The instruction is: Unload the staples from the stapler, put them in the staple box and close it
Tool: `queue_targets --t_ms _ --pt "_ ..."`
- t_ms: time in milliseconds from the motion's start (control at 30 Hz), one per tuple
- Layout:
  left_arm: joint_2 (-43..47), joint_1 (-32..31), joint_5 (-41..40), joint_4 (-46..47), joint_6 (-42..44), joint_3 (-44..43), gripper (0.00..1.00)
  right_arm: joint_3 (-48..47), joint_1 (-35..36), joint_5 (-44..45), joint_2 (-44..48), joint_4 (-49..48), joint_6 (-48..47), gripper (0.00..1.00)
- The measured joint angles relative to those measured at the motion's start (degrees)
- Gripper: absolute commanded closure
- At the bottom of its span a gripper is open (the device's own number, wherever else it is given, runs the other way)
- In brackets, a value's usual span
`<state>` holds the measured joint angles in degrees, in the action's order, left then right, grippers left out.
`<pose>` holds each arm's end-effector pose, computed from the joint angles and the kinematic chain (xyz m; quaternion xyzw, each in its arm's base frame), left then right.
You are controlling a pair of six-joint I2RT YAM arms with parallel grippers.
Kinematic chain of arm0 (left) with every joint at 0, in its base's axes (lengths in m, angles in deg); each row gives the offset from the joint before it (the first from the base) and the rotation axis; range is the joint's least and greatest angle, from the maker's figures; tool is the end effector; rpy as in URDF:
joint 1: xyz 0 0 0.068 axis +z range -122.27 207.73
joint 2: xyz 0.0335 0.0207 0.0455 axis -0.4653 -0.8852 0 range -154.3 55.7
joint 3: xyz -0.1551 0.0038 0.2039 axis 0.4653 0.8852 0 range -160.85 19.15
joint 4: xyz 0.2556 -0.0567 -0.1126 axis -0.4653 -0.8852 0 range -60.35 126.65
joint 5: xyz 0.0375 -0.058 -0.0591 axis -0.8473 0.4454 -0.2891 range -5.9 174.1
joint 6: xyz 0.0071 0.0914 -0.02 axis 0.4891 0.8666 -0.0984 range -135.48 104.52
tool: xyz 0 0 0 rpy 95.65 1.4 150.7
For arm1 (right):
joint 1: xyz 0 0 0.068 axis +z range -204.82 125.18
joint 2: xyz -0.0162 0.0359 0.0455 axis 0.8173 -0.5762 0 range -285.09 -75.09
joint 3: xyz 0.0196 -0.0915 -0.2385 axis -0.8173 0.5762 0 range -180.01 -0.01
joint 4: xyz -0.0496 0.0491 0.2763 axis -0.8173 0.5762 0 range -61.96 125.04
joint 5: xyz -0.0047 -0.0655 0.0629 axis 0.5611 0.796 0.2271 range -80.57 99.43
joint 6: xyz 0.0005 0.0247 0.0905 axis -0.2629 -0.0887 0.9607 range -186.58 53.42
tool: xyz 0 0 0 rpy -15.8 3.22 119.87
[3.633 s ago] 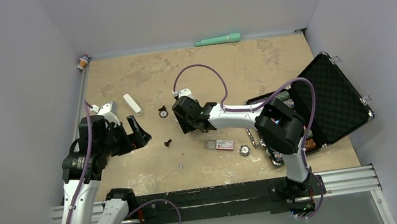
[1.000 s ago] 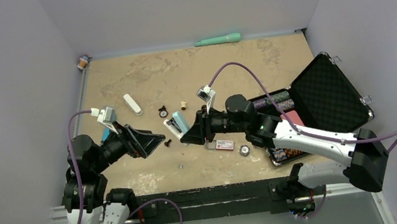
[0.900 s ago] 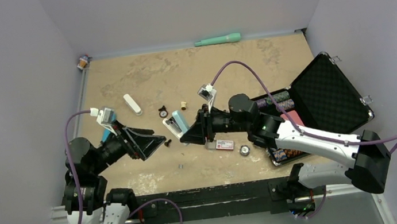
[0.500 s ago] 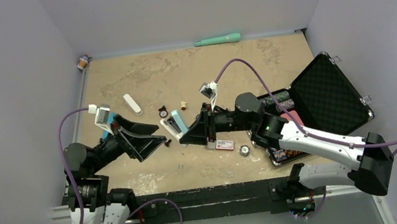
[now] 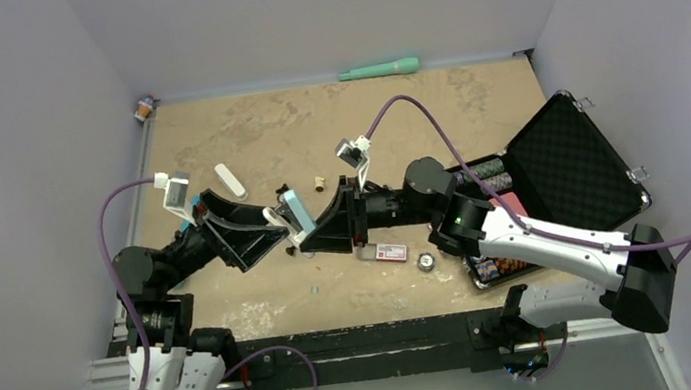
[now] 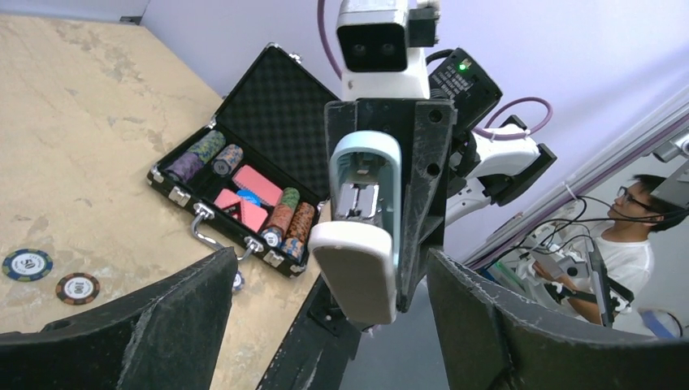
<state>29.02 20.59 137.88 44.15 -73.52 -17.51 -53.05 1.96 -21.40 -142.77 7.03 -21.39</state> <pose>0.1635 -0.0893 0.3675 0.1027 0.6330 -0.6127 0.4619 0.1546 0.3153 0.3479 -0.2619 0.6194 0.6699 0.3146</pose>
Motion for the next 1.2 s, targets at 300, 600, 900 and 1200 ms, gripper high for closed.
queue_targets --t_ms 300,600,900,1200 --pt "0.5 0.0 0.1 4.7 -3.2 1.0 0.22 -2.2 0.8 -0.2 -4.1 -0.7 0.7 1.00" --pt "1.6 0.0 0.3 5.3 -4.0 0.9 0.37 -3.3 1.4 -0.3 -5.3 -1.4 0.9 1.00" --pt "1.7 0.0 0.0 5.0 -4.9 0.9 0.87 -3.3 2.1 -1.0 -5.9 -3.9 1.0 1.00" --pt "2.7 0.0 -0.6 0.0 -3.7 0.2 1.00 -3.3 2.1 -1.7 -6.4 -3.7 0.8 0.52"
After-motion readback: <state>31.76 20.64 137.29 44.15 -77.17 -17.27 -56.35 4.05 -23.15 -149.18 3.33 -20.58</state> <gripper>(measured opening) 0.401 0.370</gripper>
